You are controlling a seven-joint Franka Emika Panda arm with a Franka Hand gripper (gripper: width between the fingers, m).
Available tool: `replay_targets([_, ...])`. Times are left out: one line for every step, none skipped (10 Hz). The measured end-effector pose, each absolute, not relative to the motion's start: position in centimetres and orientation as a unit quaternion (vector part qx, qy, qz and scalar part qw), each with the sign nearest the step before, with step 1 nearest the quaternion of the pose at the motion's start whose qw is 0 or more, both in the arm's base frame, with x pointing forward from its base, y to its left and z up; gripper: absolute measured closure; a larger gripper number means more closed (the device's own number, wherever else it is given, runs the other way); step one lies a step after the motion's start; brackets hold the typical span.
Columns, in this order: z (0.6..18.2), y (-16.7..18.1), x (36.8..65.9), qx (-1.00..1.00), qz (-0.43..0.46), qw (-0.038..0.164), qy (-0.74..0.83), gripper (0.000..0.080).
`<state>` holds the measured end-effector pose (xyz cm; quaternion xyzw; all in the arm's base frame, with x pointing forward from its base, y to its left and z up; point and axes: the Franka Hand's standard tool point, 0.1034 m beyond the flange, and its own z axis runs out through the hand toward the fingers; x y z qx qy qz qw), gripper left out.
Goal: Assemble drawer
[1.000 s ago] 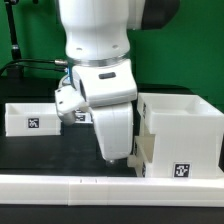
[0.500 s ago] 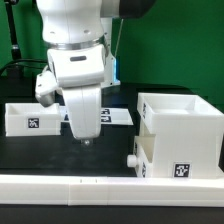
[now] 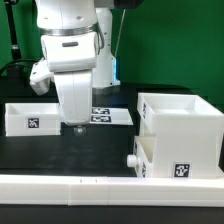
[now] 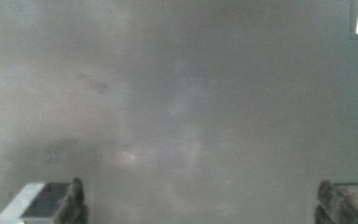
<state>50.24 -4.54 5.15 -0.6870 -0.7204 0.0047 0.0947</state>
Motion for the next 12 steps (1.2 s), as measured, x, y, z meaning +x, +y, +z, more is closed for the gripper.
replay_targets([5.1, -4.5, 50.2, -0.687, 0.005, 0.095, -0.72, 0.015])
replay_targets([5.1, -4.5, 50.2, -0.687, 0.005, 0.095, -0.72, 0.015])
replay_targets([5.1, -4.5, 50.2, -0.689, 0.005, 0.095, -0.718, 0.015])
replay_targets([5.1, -4.5, 50.2, -0.695, 0.006, 0.095, -0.713, 0.015])
replay_targets([5.1, -4.5, 50.2, -0.695, 0.006, 0.095, -0.713, 0.015])
replay_targets([5.2, -4.8, 50.1, -0.709, 0.005, 0.093, -0.699, 0.015])
replay_targets([5.6, -5.7, 49.4, -0.743, 0.005, 0.083, -0.664, 0.015])
replay_targets([5.7, -6.1, 48.5, -0.775, 0.01, 0.081, -0.626, 0.015])
replay_targets([5.7, -6.4, 47.8, -0.809, 0.015, 0.08, -0.583, 0.015])
replay_targets([5.6, -6.8, 47.1, -0.837, 0.023, 0.08, -0.54, 0.015])
replay_targets([5.5, -7.1, 46.6, -0.865, 0.029, 0.079, -0.494, 0.015])
replay_targets([6.1, -7.4, 47.2, -0.891, 0.03, 0.074, -0.448, 0.015])
